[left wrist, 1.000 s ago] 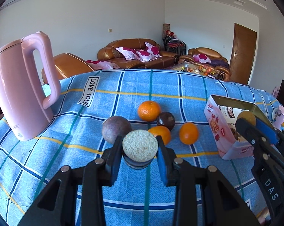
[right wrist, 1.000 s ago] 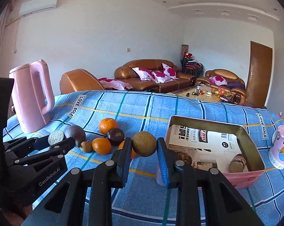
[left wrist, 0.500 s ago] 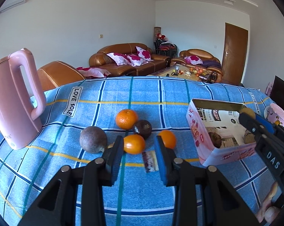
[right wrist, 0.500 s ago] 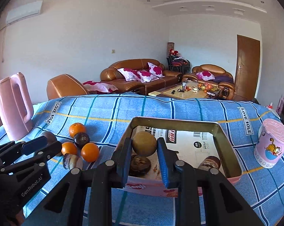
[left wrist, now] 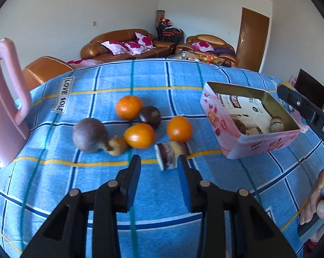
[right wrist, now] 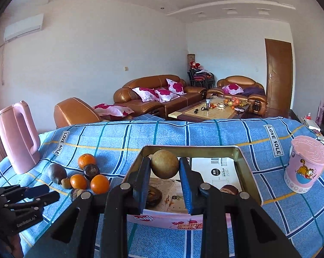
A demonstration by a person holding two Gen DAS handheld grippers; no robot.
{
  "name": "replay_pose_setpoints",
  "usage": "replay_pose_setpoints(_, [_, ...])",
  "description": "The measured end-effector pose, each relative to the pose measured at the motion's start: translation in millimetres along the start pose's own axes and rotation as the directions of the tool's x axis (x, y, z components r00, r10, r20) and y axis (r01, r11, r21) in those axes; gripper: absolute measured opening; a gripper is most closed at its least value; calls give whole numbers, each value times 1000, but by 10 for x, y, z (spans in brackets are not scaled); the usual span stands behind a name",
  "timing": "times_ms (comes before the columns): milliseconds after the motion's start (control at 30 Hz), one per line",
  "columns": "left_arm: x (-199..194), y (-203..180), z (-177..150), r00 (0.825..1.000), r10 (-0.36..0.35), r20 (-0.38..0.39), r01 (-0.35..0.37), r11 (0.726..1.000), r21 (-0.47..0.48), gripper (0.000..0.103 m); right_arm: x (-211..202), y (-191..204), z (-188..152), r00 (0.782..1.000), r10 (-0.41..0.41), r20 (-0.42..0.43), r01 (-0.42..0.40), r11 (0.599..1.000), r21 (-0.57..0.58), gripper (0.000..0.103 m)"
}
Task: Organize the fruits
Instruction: 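Carry the kiwi into the pink tin and release while the left releases the cylinder cake there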
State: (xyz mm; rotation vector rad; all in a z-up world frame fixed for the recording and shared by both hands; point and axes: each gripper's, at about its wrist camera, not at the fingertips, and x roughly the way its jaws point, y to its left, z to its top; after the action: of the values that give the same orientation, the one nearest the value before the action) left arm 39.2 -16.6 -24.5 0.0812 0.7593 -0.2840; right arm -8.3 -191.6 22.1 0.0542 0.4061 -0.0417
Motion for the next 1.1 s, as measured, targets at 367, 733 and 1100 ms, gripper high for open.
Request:
replay_pose_setpoints(367, [407, -159, 169, 994, 39, -106, -43, 998, -37, 31, 67, -102, -4, 1000, -10, -18, 11, 1000, 26, 29])
replay_pose_setpoints(733, [-4, -226, 225, 998, -5, 68, 8, 999, -39, 31, -9, -307, 64, 997, -70, 26, 70, 997, 33, 29])
replay_pose_setpoints(1100, [173, -1022, 660, 994, -59, 89, 53, 996, 65, 31, 212, -837, 79, 991, -125, -42, 128, 989, 71, 29])
